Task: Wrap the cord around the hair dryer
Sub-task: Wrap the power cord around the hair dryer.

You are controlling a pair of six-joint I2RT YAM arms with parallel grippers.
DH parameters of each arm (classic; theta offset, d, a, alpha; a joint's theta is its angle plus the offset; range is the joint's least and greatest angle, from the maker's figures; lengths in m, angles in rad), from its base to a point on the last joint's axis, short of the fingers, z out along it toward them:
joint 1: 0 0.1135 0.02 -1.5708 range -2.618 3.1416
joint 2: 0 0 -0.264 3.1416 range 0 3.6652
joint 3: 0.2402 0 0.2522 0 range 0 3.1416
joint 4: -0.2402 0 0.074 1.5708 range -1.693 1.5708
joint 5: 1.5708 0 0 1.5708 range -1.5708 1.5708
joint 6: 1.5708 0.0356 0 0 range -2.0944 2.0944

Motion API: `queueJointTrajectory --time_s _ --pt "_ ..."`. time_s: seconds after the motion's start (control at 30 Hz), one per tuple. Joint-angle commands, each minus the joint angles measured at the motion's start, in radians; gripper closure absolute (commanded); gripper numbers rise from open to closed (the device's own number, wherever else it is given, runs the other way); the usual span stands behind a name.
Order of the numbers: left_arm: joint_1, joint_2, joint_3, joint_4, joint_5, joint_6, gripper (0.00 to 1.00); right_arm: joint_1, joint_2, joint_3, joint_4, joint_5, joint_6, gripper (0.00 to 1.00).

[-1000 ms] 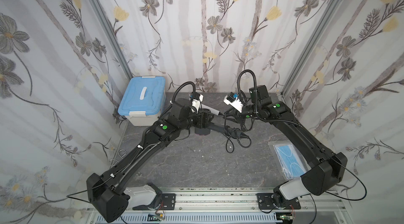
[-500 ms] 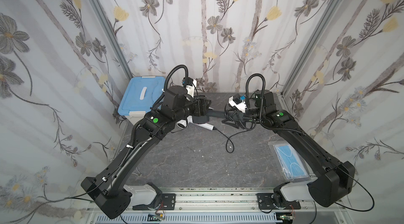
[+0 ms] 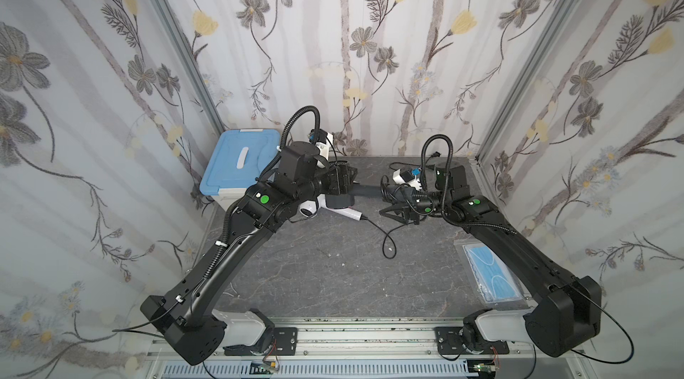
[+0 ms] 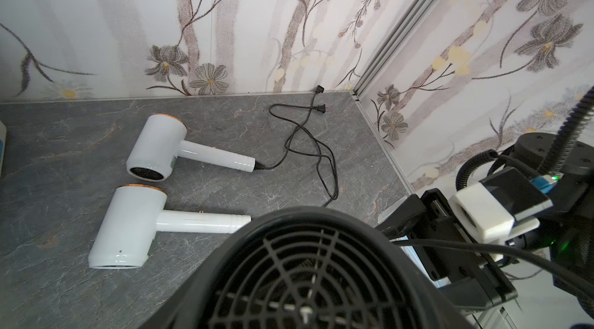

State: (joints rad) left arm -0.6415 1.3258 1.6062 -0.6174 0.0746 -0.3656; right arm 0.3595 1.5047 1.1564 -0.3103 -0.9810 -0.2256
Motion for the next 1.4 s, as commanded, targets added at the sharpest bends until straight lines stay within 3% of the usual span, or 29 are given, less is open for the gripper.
queueJointTrajectory --time_s 0.0,0.27,0.83,1.37 --pt "0.000 0.004 0.015 0.021 -0.011 -0.006 1.00 -0.011 0.000 -0.014 0.056 -0.028 0.009 0.40" --pt "0.000 0.018 0.026 0.022 0.000 -0.012 1.00 -0.015 0.017 -0.044 0.096 -0.065 0.029 0.42" --pt "0.000 0.037 0.049 0.015 0.008 -0.025 1.00 -0.014 0.044 -0.109 0.297 0.046 0.120 0.36" --pt "0.000 0.060 0.073 0.004 0.005 -0.061 1.00 0.051 0.118 -0.167 0.578 -0.056 0.294 0.35"
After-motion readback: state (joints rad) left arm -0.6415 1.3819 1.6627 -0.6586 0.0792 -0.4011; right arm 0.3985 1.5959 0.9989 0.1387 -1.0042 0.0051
